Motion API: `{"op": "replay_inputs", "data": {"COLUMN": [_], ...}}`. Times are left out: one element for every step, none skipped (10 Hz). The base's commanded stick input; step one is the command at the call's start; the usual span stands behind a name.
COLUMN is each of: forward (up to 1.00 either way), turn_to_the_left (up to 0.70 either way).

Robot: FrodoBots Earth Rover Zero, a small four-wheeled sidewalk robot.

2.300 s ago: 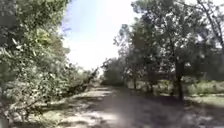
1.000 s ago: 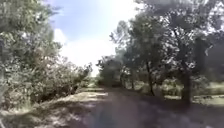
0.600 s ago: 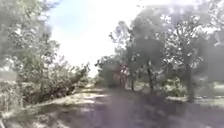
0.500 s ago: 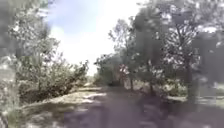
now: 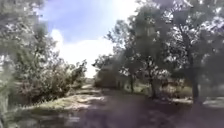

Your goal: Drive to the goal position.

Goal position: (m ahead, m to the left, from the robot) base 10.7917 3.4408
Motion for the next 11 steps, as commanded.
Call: {"op": "replay_inputs", "data": {"forward": [0.7,0.7,0.7,0.7,0.7,0.7,0.7,0.7,0.7,0.7,0.7], "turn_to_the_left": [0.0,0.0,0.0,0.0,0.0,0.0,0.23,0.35,0.35,0.35,0.35]}}
